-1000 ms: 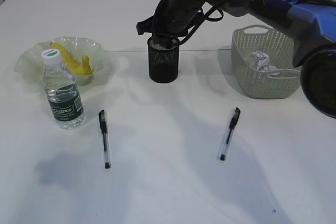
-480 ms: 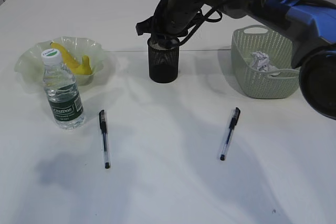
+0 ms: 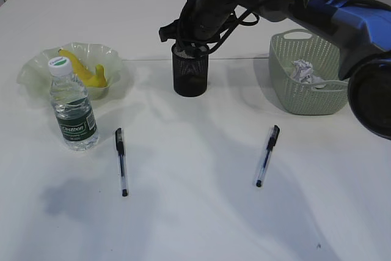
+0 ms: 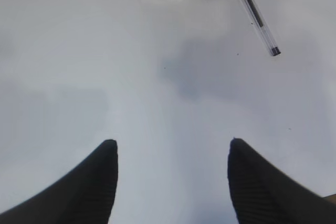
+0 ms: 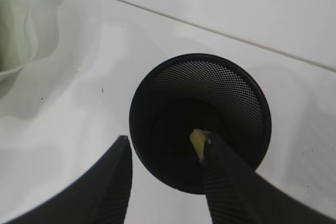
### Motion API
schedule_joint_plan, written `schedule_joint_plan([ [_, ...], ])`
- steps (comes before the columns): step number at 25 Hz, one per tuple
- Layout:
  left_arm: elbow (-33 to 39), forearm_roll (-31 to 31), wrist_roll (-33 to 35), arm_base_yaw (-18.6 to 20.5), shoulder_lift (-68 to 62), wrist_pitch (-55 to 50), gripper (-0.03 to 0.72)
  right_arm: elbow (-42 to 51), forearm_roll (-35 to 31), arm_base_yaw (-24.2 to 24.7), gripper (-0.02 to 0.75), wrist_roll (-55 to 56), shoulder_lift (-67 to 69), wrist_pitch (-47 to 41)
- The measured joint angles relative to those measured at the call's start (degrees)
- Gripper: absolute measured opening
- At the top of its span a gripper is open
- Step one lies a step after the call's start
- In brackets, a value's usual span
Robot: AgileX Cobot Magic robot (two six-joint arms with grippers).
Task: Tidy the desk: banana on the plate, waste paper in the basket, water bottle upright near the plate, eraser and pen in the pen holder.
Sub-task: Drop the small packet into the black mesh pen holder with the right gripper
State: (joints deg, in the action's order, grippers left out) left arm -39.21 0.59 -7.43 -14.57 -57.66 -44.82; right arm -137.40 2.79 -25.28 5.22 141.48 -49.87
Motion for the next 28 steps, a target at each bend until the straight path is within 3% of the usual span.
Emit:
schedule_joint_plan([
  [8, 0.00, 0.00, 0.00, 0.00, 0.00, 0.00, 0.460, -1.71, 0.00, 0.00, 0.339, 0.00, 0.11, -2.01],
  [18, 0.00, 0.00, 0.00, 0.00, 0.00, 0.00, 0.460, -10.69, 0.22, 0.00, 0.339, 0.00, 0.11, -20.55],
  [28, -1.33, 1.55, 4.13, 0.00, -1.94, -8.25, 0.460, -12.49, -1.20, -0.11, 0.339, 2.86, -2.77, -21.78],
])
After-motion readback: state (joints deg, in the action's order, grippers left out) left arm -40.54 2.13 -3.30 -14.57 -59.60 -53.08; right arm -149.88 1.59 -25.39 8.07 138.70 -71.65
